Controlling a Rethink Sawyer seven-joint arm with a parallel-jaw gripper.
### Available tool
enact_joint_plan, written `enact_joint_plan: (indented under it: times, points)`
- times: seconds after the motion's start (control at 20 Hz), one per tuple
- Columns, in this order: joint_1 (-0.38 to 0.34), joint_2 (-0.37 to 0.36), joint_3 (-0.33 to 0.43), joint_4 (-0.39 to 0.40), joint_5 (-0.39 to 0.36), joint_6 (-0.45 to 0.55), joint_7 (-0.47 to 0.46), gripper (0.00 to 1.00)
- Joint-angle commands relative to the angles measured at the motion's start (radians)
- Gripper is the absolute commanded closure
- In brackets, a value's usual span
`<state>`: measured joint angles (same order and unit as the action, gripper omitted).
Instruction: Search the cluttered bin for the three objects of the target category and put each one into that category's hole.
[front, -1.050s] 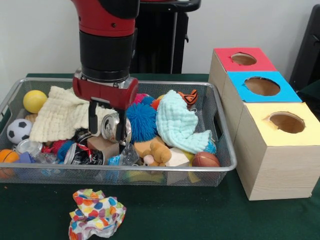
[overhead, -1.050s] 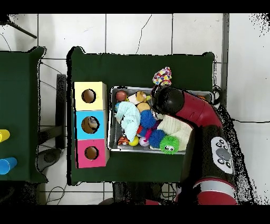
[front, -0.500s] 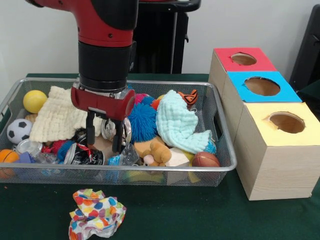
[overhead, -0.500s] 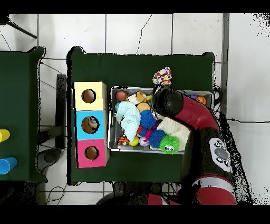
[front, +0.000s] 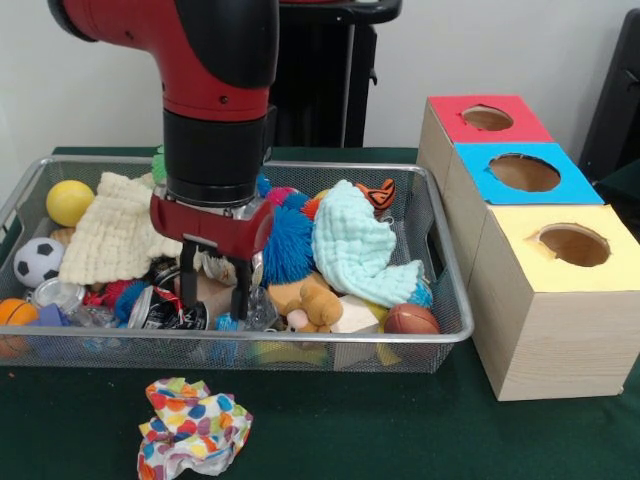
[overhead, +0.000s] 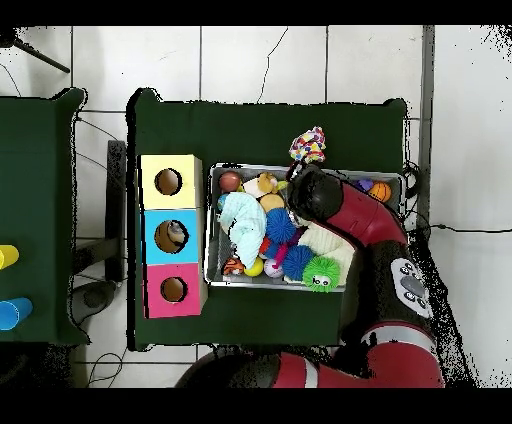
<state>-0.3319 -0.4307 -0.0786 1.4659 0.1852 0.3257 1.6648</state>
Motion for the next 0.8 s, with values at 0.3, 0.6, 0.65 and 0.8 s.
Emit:
enact_joint_plan:
  times: [0.3, 0.6, 0.65, 0.8]
  points:
    - [0.000, 0.085, 0.104, 0.108, 0.069, -0.097, 0.254, 0.00]
    - [0.036, 0.105, 0.054, 0.089, 0.072, -0.031, 0.234, 0.00]
    - [0.041, 0.109, 0.046, 0.082, 0.070, -0.014, 0.227, 0.00]
    - [0.031, 0.136, 0.051, 0.066, 0.067, 0.032, 0.199, 0.00]
